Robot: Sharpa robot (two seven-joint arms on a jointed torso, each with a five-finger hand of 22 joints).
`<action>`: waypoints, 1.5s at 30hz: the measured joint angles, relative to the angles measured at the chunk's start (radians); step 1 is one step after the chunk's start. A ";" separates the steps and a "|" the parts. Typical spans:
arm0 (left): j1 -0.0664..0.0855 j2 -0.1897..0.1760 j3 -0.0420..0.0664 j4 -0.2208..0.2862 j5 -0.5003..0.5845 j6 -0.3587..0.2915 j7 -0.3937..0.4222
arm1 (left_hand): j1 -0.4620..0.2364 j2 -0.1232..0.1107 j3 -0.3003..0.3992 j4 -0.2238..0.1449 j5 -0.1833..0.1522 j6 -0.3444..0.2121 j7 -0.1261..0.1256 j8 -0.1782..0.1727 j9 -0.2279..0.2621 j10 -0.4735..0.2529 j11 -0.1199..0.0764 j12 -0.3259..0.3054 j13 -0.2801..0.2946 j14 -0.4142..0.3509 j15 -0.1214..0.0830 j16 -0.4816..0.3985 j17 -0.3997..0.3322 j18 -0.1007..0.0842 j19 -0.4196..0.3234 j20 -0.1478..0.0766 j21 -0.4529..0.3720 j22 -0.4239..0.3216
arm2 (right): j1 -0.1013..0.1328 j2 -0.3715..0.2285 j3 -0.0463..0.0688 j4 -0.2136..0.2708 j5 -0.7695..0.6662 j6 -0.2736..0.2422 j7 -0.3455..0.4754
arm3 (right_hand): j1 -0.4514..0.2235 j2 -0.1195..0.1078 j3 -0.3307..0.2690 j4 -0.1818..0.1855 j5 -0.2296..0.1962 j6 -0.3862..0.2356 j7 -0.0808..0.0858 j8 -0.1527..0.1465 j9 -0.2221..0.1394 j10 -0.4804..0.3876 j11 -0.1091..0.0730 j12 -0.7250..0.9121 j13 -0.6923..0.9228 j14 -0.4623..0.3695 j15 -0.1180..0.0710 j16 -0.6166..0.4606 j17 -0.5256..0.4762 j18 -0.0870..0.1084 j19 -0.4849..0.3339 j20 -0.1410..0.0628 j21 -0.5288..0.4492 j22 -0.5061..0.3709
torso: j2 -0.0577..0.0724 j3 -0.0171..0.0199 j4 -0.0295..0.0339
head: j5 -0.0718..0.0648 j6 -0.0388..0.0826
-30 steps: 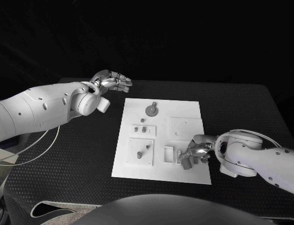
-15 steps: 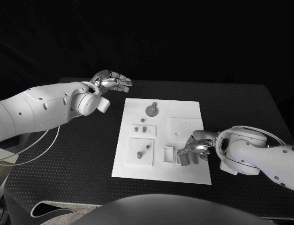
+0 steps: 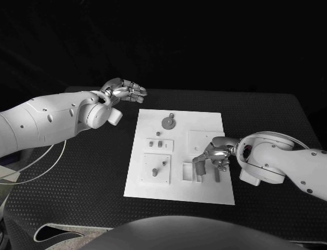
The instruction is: Assemble the parts on the task board
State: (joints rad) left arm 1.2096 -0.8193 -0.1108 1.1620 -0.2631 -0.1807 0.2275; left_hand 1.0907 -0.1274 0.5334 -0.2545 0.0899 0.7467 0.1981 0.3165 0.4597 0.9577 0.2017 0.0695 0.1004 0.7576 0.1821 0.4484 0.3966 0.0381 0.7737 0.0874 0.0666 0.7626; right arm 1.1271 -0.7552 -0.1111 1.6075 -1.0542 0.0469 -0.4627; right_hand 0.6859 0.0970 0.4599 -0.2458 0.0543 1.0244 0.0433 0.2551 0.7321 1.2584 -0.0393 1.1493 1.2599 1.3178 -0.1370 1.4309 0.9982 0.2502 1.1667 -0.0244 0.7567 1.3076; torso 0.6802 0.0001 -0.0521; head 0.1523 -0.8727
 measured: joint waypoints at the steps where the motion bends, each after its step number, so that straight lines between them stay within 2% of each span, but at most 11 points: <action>1: 0.000 0.000 0.000 0.000 0.000 0.000 0.000 | 0.000 0.000 0.000 0.000 0.000 0.000 0.000 0.000 0.000 0.000 0.000 0.000 0.000 0.000 0.000 0.000 0.001 0.000 0.000 0.000 0.000 0.000 | 0.000 0.007 -0.001 -0.008 0.013 0.000 -0.002 | -0.003 0.003 0.000 0.000 0.000 0.001 0.000 -0.003 -0.001 0.000 0.000 0.000 0.000 0.000 0.000 0.000 -0.001 0.000 0.000 0.000 0.000 0.000 | 0.000 -0.0001 0.0001 | 0.000 0.000; 10: 0.000 0.000 0.000 0.001 0.000 0.000 -0.001 | 0.000 0.000 0.000 0.000 0.000 0.000 0.000 0.000 0.000 0.000 0.000 0.000 0.000 0.000 0.000 0.000 0.001 0.000 0.000 0.000 0.000 0.000 | 0.000 0.062 -0.016 -0.060 0.109 0.004 -0.017 | -0.014 0.014 0.003 0.003 -0.001 0.002 0.000 -0.009 -0.012 0.000 0.000 0.000 -0.001 0.000 0.000 0.000 -0.004 0.000 0.000 0.000 0.000 0.000 | 0.000 -0.0002 0.0005 | 0.000 0.000; 14: 0.000 0.001 0.000 0.001 0.000 0.000 -0.001 | 0.000 0.000 0.000 0.000 0.000 0.000 0.000 0.000 0.000 0.000 0.000 0.000 0.000 0.000 0.000 0.000 0.001 0.000 0.000 0.000 0.000 0.000 | 0.001 0.080 -0.038 -0.078 0.128 0.008 -0.021 | -0.018 0.018 0.003 0.003 -0.002 0.002 0.000 -0.011 -0.012 0.000 0.000 -0.004 -0.001 0.000 0.000 0.000 -0.005 0.000 0.000 0.000 0.000 0.000 | 0.001 0.0003 0.0011 | -0.001 0.000; 16: 0.000 0.001 0.000 0.001 0.000 0.000 -0.001 | 0.000 0.000 0.000 0.000 0.000 0.000 0.000 0.000 0.000 0.000 0.000 0.000 0.000 0.000 0.000 0.000 0.001 0.000 0.000 0.000 0.000 0.000 | -0.001 0.085 -0.044 -0.086 0.137 0.011 -0.023 | -0.019 0.019 0.003 0.003 -0.001 0.002 0.000 -0.011 -0.012 0.000 0.000 -0.005 -0.001 0.000 0.000 0.000 -0.007 0.000 0.000 0.000 0.000 0.000 | 0.001 0.0006 0.0017 | 0.000 0.000; 38: 0.000 0.000 0.000 0.001 0.000 0.001 -0.001 | 0.000 0.000 -0.003 0.003 0.000 0.000 0.000 0.000 -0.001 0.000 0.000 0.000 -0.001 0.000 0.000 0.000 0.001 0.000 -0.004 0.004 0.000 -0.001 | -0.003 0.102 -0.047 -0.106 0.139 0.011 -0.027 | -0.020 0.019 0.006 0.005 0.002 0.002 0.000 -0.022 -0.016 0.000 0.000 -0.013 -0.004 -0.005 -0.001 0.000 -0.012 0.000 0.002 0.002 0.000 0.000 | 0.001 0.0018 0.0004 | 0.006 0.000; 40: 0.000 0.000 0.000 0.001 0.000 0.001 -0.002 | 0.000 0.000 -0.003 0.003 0.000 0.000 0.000 0.000 -0.001 0.000 0.000 0.000 -0.001 0.000 0.000 0.000 0.001 0.000 -0.004 0.004 0.000 -0.001 | -0.004 0.104 -0.047 -0.108 0.139 0.011 -0.027 | -0.028 0.011 0.006 0.006 0.002 0.002 0.000 -0.022 -0.016 0.000 0.000 -0.013 -0.004 -0.005 -0.002 0.000 -0.013 0.000 0.002 0.002 0.000 0.000 | 0.001 0.0016 0.0004 | 0.006 0.000; 42: 0.000 0.000 0.000 0.000 0.000 0.001 -0.002 | 0.000 0.000 -0.003 0.003 0.000 0.000 0.000 0.000 -0.001 0.000 0.000 0.000 -0.001 0.000 0.000 0.000 0.001 0.000 -0.004 0.004 0.000 -0.001 | -0.004 0.105 -0.047 -0.109 0.139 0.012 -0.027 | -0.036 0.003 0.040 -0.023 0.002 0.002 0.000 -0.023 -0.019 0.000 0.000 -0.017 -0.005 -0.006 -0.002 0.000 -0.013 0.000 0.002 0.002 0.000 0.000 | 0.001 0.0016 0.0006 | 0.007 0.000; 45: 0.000 0.000 0.000 0.000 0.000 0.001 -0.002 | -0.001 0.001 -0.003 0.003 0.000 0.000 0.000 0.000 -0.001 0.000 0.000 0.000 -0.002 0.000 0.000 0.000 0.002 0.000 -0.004 0.004 0.000 -0.001 | -0.007 0.107 -0.047 -0.114 0.139 0.012 -0.027 | -0.049 -0.010 0.056 -0.032 0.002 0.002 0.000 -0.023 -0.019 0.000 0.000 -0.018 -0.005 -0.006 -0.002 0.000 -0.016 0.000 0.002 0.002 0.000 0.000 | 0.001 0.0013 0.0010 | 0.008 0.000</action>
State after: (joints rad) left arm 1.2097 -0.8193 -0.1108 1.1624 -0.2632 -0.1795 0.2257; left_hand 1.0898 -0.1267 0.5307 -0.2519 0.0899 0.7467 0.1981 0.3165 0.4591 0.9577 0.2018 0.0695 0.0988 0.7576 0.1821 0.4484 0.3991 0.0382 0.7701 0.0911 0.0666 0.7620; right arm 1.1203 -0.6484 -0.1586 1.4933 -0.9152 0.0585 -0.4898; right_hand 0.6370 0.0865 0.5159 -0.2783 0.0563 1.0267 0.0434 0.2325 0.7132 1.2584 -0.0392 1.1308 1.2551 1.3122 -0.1385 1.4308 0.9826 0.2501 1.1684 -0.0226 0.7567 1.3074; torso 0.6811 0.0014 -0.0511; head 0.1608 -0.8727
